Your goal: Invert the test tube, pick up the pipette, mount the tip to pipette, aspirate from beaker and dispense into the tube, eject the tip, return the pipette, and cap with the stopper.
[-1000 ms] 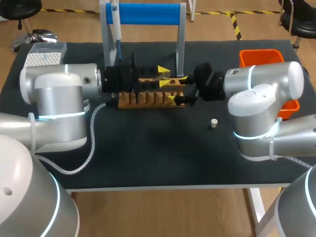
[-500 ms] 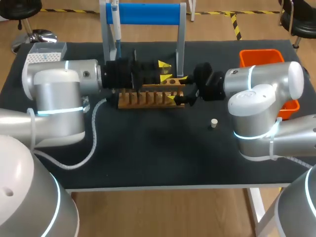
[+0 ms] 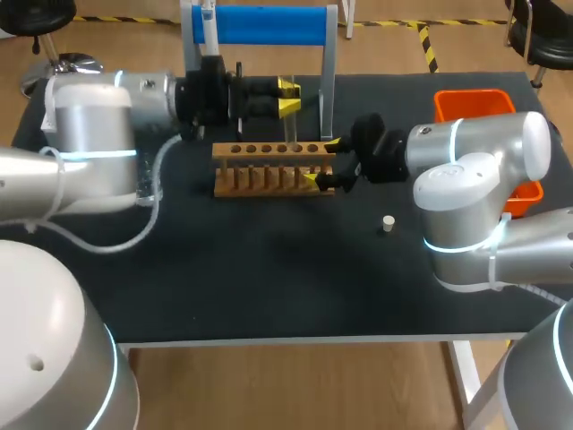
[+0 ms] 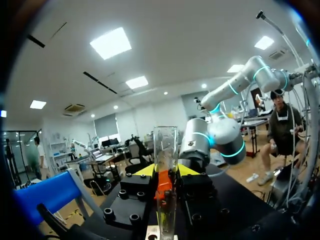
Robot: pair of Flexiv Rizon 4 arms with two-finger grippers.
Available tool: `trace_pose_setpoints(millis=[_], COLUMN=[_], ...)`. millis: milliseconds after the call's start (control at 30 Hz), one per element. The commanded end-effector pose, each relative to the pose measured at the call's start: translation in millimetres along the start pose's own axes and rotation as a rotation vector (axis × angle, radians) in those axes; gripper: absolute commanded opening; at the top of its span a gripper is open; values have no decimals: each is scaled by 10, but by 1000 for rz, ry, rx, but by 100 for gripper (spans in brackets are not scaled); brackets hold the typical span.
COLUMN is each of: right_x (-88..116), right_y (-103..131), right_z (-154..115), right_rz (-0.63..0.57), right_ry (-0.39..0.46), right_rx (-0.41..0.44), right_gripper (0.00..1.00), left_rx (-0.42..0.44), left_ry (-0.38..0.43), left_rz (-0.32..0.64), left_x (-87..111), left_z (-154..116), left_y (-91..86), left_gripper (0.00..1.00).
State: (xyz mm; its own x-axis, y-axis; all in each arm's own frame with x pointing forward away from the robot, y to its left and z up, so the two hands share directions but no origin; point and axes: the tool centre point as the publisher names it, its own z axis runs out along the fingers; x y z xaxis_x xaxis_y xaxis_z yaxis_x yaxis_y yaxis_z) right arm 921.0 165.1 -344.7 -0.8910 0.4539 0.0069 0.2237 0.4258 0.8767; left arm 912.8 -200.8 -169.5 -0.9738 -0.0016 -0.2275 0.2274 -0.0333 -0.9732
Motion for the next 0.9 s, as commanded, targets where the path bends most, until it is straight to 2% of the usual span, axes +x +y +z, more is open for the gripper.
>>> trace_pose_setpoints(millis=[33,200,433,800,900], right_x=[4,4,4,4,4], right_y=[-7,-7,-7,-7,-7], right_z=[-2,-2,-2,-2,-2], right_rz=[0,0,0,0,0], right_ry=[-2,-2,-2,-2,-2], right_rx=[-2,-2,-2,-2,-2], right_gripper=[100,100,100,100,100], left_rx=[-31,-36,-23,-44,-39], left_ry=[39,13,-70,-101,-111], left_rz=[-22,-63,-126,-182,-160], left_x=[-55,-77,-100,-232,-251], left_z=[-11,12,14,35,34], left_y=[-96,-88,31,153,125], left_gripper=[0,0,0,0,0])
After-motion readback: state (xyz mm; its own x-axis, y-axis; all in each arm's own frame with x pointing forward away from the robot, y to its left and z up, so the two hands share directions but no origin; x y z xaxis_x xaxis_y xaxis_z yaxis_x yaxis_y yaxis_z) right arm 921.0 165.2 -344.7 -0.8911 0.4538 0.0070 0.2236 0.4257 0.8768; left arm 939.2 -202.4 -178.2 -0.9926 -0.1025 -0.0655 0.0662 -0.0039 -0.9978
